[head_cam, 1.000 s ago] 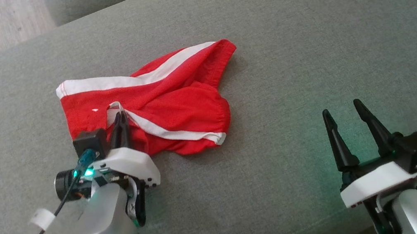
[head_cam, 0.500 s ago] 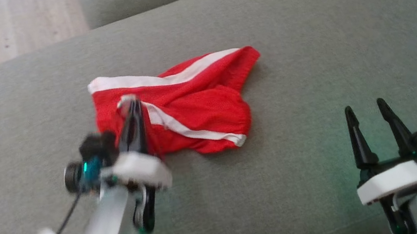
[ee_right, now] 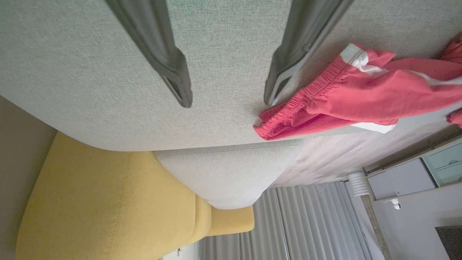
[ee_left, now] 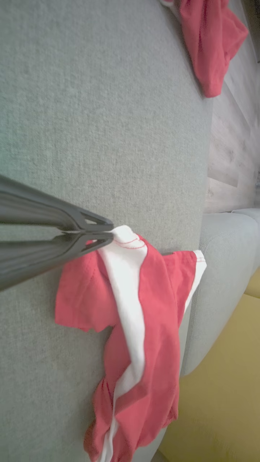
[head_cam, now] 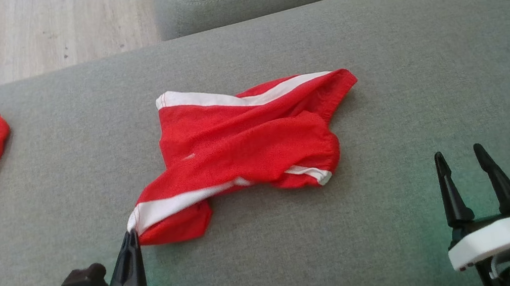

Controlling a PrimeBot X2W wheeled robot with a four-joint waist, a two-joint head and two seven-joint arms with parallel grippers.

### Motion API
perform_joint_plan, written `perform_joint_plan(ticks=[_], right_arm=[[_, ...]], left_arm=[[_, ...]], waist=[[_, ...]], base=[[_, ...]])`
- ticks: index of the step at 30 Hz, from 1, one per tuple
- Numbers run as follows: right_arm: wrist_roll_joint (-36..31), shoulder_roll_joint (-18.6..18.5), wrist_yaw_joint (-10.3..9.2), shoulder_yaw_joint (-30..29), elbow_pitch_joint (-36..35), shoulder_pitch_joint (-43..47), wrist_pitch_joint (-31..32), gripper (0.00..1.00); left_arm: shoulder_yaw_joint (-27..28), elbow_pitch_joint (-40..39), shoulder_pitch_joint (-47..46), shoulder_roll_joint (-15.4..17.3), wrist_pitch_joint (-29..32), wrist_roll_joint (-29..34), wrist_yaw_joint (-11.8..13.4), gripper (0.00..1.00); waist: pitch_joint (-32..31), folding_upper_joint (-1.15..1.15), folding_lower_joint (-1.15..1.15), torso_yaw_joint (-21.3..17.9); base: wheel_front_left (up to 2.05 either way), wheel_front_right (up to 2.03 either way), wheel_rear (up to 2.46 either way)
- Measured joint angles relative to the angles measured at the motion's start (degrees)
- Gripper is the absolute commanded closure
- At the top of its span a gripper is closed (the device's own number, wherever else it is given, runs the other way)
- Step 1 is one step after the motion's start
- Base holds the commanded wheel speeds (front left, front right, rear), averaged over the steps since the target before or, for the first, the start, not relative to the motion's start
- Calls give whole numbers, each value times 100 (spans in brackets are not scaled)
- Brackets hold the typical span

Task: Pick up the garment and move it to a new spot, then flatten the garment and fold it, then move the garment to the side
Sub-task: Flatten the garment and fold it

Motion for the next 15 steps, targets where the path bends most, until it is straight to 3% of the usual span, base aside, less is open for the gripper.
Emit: perform_joint_plan(ticks=[12, 13, 14, 15], right_arm=[[-78, 0, 0, -21, 104, 39, 0, 0], [-78, 0, 0, -22, 111, 40, 0, 0], [-78, 0, 0, -21, 122, 40, 0, 0], [-77, 0, 0, -20, 131, 40, 0, 0]], left_arm=[[175, 478, -360, 210, -163, 36, 18, 100], [181, 481, -369, 198, -172, 36, 18, 91], [183, 495, -363, 180, -180, 35, 16, 58], [192, 511, -346, 157, -198, 34, 15, 1]], waist=[[-77, 0, 1, 15], [-87, 0, 1, 10], [-95, 0, 1, 5], [-103, 0, 1, -1]], base=[[0, 0, 0], [0, 0, 0], [0, 0, 0], [0, 0, 0]])
